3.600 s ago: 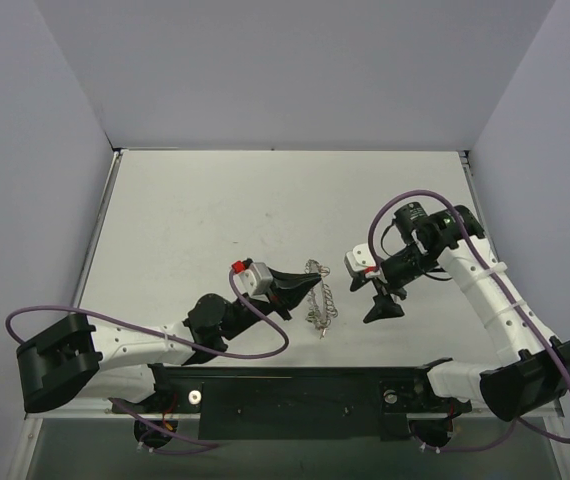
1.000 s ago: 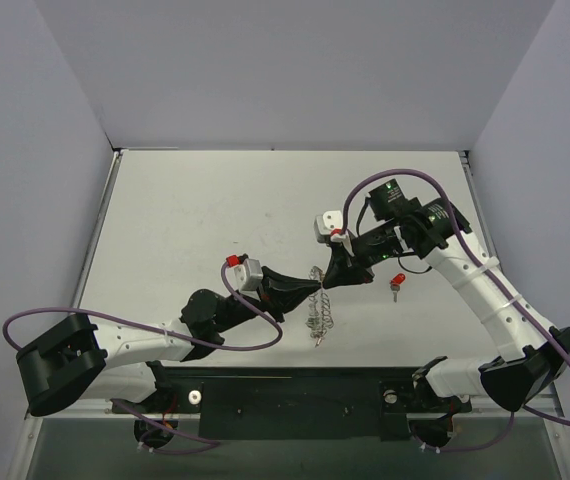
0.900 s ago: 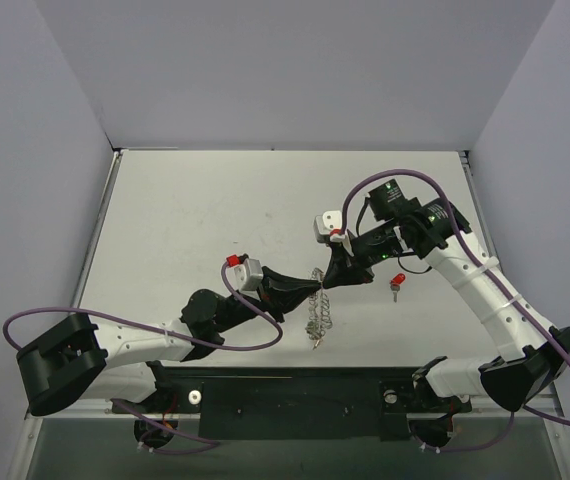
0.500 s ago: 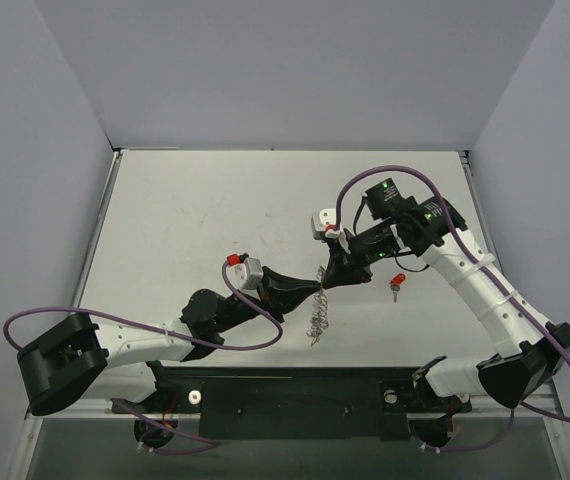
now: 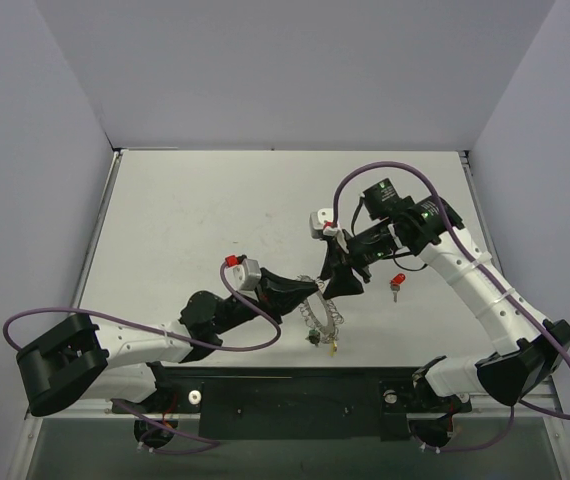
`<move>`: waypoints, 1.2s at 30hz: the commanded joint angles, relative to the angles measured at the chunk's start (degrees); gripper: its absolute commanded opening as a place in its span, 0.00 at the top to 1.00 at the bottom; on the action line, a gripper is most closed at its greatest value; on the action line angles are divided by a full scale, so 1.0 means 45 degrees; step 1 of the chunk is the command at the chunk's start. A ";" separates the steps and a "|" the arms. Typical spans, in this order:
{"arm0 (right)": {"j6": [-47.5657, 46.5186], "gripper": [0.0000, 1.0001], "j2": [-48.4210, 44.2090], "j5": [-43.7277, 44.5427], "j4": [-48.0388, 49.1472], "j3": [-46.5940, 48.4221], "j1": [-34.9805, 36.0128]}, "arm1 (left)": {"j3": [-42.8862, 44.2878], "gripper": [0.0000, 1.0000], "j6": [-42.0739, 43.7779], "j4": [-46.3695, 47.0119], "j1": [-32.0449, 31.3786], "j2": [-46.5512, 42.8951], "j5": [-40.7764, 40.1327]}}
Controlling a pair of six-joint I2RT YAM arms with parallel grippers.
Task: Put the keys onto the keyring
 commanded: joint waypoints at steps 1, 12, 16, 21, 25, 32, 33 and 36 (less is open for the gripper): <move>-0.0055 0.57 -0.0184 -0.0699 -0.0356 0.0226 -0.0319 | -0.0080 1.00 -0.0247 0.1623 0.0054 -0.0505 0.0179; -0.0974 0.57 -0.0459 -0.1715 -0.0454 -0.0438 -0.0379 | -0.0080 1.00 -0.0500 0.1565 0.0074 -0.0740 0.0355; -0.0876 0.64 -0.0381 -0.1988 -0.0434 -0.0458 -0.0282 | -0.0060 1.00 -0.0598 0.1604 0.0074 -0.0701 0.0297; -0.0370 0.75 -0.0283 -0.2204 -0.0026 -0.0614 -0.0184 | -0.0002 1.00 -0.0618 0.1585 0.0054 -0.0642 0.0258; 0.0176 0.76 -0.0225 -0.1893 0.0443 -0.0692 -0.0067 | 0.0076 1.00 -0.0676 0.1585 0.0054 -0.0603 0.0258; 0.1077 1.00 -0.0263 -0.1423 0.1167 -0.0810 0.0128 | 0.0135 1.00 -0.0754 0.1565 0.0016 -0.0564 0.0277; 0.1096 1.00 -0.0283 -0.1384 0.1187 -0.0809 0.0129 | 0.0135 1.00 -0.0755 0.1565 0.0035 -0.0545 0.0316; 0.1214 1.00 -0.0361 -0.1073 0.1187 -0.0770 0.0129 | 0.0135 1.00 -0.0852 0.1604 0.0035 -0.0544 0.0355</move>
